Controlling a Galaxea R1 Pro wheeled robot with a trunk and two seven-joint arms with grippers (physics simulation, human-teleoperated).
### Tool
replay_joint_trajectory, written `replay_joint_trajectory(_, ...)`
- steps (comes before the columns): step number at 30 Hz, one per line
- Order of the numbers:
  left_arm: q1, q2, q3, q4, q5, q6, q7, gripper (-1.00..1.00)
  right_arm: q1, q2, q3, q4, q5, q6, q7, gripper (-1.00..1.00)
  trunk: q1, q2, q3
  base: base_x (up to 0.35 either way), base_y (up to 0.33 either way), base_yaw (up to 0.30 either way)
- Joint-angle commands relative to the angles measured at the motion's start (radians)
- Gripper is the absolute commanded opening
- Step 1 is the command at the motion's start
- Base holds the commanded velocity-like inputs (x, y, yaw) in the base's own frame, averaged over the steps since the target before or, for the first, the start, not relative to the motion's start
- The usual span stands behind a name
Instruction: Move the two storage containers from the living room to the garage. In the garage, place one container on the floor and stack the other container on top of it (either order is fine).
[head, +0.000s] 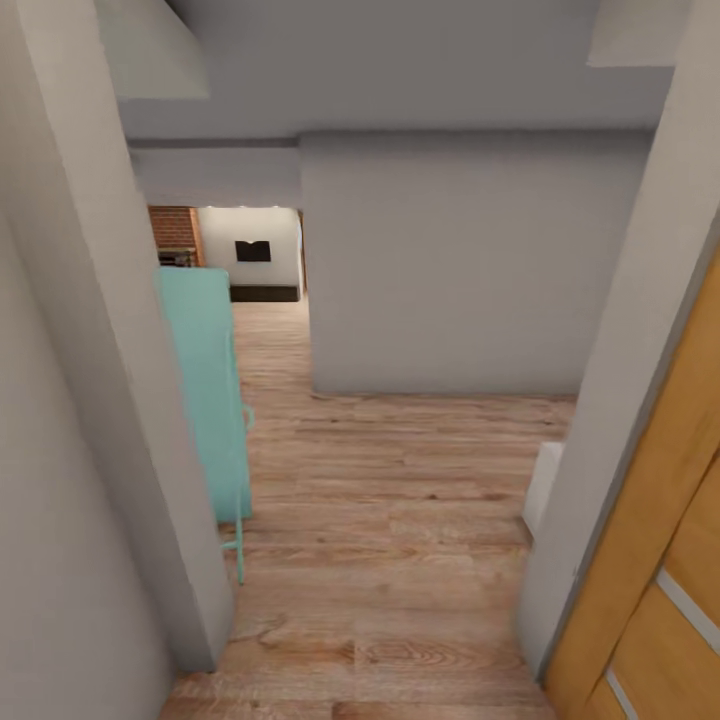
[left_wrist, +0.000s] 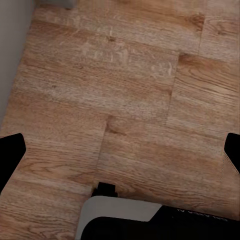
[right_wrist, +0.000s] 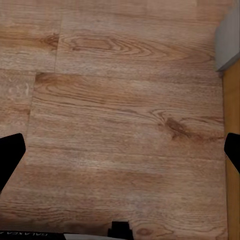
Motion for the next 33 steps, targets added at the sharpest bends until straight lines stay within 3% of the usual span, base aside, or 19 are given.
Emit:
replay_joint_trajectory(1,-0.001,0.0,0.005,0.005,0.001,-0.007,-0.001,1.0,-0.001,0.0,0.003,0.001,0.004,-0.003,-0.002,1.0,0.001,-0.001,0.0,0.324,0.0,0.0)
replay_joint_trajectory(33,-0.001,-0.007,0.007,0.005,0.003,-0.008,-0.002,1.0,-0.001,0.0,0.003,0.001,0.001,-0.003,-0.002,1.0,0.001,-0.001,0.0,0.323,0.0,0.0)
